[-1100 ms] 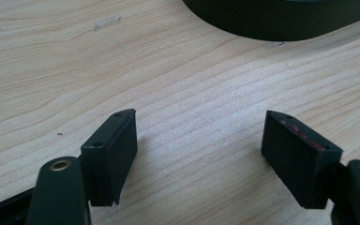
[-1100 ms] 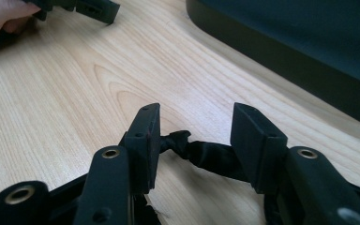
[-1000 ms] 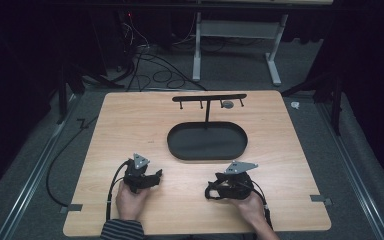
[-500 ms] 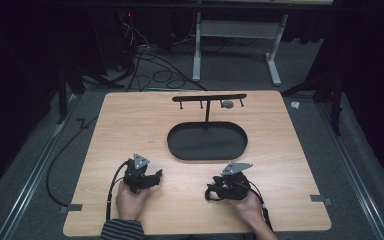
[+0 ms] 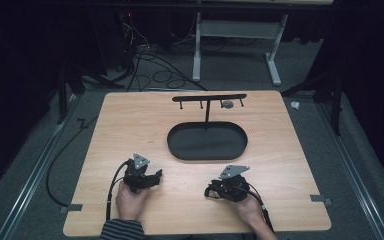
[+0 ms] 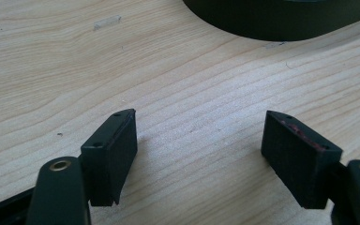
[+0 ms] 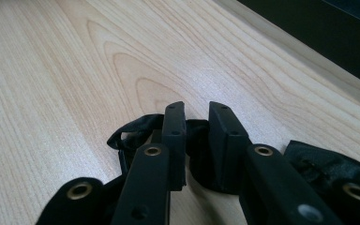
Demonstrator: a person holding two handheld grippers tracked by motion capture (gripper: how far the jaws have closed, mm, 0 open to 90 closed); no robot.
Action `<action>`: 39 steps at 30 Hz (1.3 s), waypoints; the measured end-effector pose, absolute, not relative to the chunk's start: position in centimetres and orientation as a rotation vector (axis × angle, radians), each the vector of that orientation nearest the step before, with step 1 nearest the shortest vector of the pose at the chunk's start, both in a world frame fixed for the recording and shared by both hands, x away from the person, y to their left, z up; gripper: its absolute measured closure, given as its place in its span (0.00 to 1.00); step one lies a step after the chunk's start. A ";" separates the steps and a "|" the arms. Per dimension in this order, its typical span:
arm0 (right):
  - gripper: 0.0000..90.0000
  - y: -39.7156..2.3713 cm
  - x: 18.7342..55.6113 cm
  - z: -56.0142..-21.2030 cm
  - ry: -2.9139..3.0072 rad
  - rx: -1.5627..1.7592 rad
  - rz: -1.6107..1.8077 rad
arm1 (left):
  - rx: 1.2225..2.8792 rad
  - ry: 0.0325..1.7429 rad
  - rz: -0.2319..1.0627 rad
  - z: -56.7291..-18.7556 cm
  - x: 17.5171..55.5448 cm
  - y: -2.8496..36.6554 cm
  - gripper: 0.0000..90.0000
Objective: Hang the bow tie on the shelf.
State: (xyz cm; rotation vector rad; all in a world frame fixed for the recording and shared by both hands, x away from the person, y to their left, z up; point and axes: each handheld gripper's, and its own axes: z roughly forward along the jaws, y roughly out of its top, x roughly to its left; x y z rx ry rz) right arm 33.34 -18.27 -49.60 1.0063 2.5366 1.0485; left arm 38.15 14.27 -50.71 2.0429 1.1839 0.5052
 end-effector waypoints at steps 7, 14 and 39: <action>0.90 -18.3 33.3 -49.5 2.531 0.994 1.050 | 2.043 1.184 0.505 -50.7 38.1 14.3 0.31; 0.90 -19.0 33.1 -48.5 2.488 1.004 1.099 | 2.043 1.184 0.505 -50.7 38.1 14.3 0.31; 0.90 -21.0 32.9 -43.8 2.344 0.973 1.198 | 2.042 1.184 0.504 -50.7 38.2 14.3 0.31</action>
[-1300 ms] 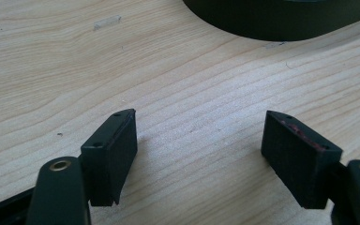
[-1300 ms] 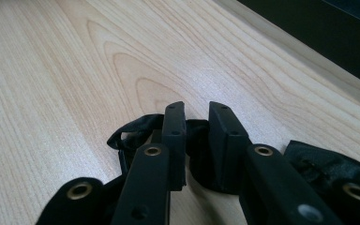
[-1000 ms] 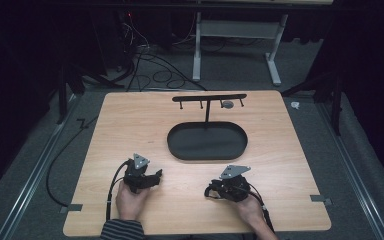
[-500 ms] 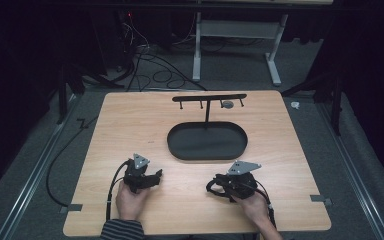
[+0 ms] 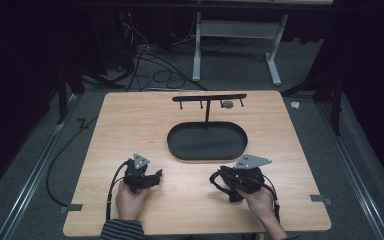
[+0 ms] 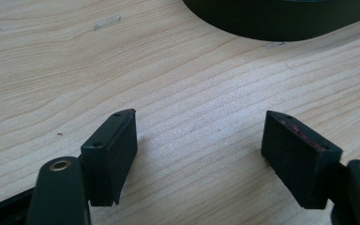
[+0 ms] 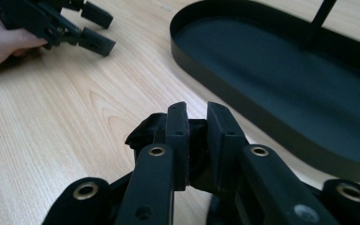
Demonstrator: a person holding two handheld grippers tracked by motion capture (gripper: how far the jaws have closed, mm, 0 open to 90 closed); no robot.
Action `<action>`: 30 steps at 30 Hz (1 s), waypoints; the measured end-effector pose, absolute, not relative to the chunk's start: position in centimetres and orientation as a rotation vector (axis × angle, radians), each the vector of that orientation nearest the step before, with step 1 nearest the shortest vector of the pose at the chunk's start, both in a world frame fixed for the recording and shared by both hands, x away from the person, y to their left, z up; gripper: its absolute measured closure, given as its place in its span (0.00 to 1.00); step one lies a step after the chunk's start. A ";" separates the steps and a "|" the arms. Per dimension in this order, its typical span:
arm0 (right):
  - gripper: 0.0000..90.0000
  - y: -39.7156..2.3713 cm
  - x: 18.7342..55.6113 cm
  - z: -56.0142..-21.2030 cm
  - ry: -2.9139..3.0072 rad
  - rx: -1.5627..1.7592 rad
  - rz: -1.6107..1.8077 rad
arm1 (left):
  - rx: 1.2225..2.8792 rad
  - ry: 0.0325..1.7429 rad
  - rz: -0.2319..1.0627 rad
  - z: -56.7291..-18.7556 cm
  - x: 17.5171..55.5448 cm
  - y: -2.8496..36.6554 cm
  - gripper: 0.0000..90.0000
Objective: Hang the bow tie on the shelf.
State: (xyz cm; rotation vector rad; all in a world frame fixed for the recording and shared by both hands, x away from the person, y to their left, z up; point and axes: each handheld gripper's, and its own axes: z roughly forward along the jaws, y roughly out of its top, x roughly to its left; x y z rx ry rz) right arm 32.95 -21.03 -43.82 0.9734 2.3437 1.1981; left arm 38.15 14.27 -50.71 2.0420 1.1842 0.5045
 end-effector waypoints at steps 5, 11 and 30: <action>0.90 -21.4 33.0 -42.8 2.312 0.975 1.212 | 2.042 1.184 0.505 -50.7 38.2 14.3 0.31; 0.90 -21.7 33.1 -41.9 2.282 0.973 1.234 | 2.042 1.184 0.504 -50.7 38.2 14.3 0.31; 0.90 -22.7 33.7 -39.7 2.226 0.974 1.274 | 2.042 1.184 0.504 -50.7 38.2 14.3 0.31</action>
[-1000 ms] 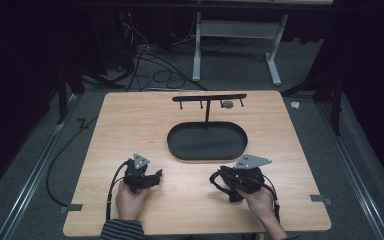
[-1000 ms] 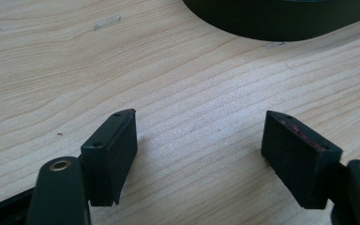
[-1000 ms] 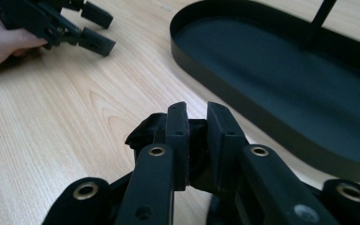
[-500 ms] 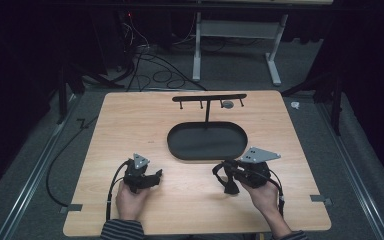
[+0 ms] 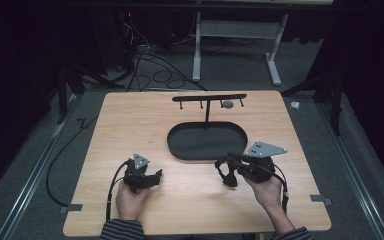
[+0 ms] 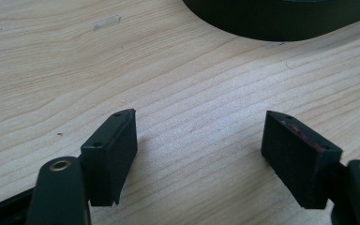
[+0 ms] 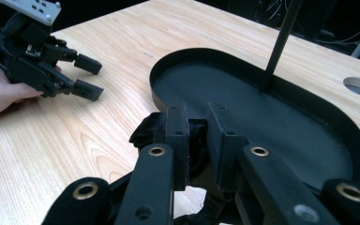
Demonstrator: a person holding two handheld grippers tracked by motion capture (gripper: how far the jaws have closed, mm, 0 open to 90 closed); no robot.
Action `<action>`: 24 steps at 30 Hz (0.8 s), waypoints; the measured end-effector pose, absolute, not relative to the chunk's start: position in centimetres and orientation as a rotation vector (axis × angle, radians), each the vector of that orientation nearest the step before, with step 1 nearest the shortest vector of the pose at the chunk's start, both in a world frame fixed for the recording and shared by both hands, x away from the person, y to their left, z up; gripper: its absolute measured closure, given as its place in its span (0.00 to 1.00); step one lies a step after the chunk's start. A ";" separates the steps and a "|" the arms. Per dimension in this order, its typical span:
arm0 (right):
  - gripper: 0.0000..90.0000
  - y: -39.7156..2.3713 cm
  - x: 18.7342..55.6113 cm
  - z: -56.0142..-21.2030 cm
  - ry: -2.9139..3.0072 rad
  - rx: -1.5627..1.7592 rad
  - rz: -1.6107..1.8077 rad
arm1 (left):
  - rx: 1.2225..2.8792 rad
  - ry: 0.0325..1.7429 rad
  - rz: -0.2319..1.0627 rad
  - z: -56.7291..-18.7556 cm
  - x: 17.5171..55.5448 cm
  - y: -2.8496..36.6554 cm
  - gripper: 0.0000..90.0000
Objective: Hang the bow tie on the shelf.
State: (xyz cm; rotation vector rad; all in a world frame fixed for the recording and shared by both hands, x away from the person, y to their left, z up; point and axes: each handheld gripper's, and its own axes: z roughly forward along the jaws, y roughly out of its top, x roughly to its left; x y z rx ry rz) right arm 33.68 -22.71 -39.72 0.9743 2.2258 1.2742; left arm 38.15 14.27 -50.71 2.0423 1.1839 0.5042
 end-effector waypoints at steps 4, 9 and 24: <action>0.90 -22.8 33.8 -39.4 2.221 0.977 1.274 | 2.042 1.184 0.504 -50.7 38.2 14.3 0.31; 0.90 -22.9 34.1 -38.9 2.214 0.975 1.276 | 2.042 1.184 0.504 -50.7 38.2 14.3 0.31; 0.90 -23.4 35.0 -37.7 2.183 0.990 1.283 | 2.043 1.185 0.502 -50.7 38.2 14.3 0.31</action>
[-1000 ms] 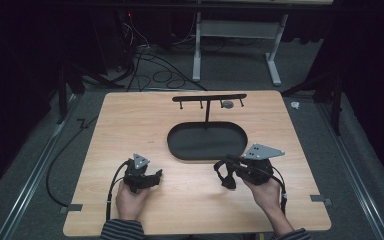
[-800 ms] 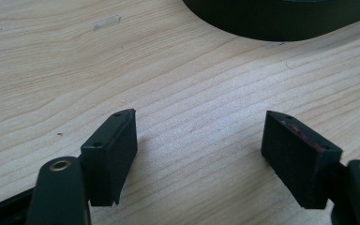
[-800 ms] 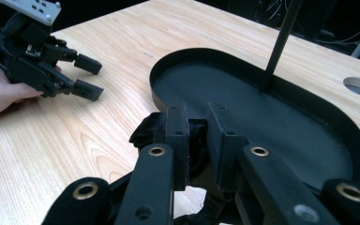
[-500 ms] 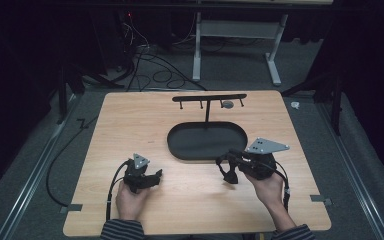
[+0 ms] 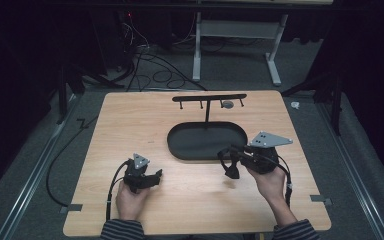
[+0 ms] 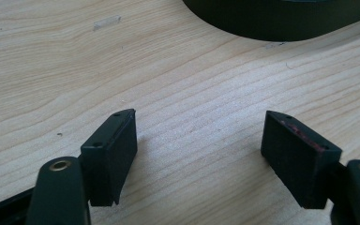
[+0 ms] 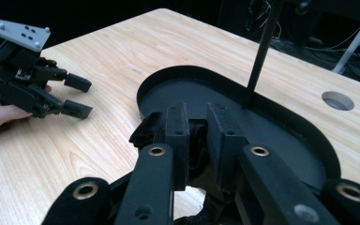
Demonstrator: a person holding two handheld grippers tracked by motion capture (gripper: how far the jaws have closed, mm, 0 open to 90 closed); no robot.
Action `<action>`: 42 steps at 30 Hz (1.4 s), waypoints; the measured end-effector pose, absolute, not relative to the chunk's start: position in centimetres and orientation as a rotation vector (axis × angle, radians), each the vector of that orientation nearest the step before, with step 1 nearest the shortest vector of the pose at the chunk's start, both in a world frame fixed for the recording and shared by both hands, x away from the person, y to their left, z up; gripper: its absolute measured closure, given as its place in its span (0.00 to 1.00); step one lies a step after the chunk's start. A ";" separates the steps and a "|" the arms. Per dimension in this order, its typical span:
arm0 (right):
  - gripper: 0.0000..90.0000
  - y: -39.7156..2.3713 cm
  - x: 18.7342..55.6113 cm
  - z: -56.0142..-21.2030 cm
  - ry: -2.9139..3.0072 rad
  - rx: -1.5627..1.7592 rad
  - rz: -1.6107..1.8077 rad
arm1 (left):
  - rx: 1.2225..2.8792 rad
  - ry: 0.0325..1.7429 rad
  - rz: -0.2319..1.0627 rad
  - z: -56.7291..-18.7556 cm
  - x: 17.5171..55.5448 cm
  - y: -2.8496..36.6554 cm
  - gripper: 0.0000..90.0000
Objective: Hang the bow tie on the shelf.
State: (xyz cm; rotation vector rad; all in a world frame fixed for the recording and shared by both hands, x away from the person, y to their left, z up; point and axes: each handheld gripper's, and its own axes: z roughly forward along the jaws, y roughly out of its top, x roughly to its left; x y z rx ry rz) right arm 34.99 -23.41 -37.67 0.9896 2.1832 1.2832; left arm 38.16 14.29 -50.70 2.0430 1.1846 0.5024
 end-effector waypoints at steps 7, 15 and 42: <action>0.90 -23.7 35.5 -37.2 2.169 1.001 1.285 | 2.043 1.184 0.503 -50.7 38.2 14.3 0.31; 0.90 -24.1 36.5 -36.7 2.146 1.024 1.291 | 2.043 1.184 0.503 -50.7 38.2 14.3 0.31; 0.90 -24.0 40.8 -35.1 2.094 1.097 1.261 | 2.043 1.183 0.504 -50.7 38.2 14.3 0.31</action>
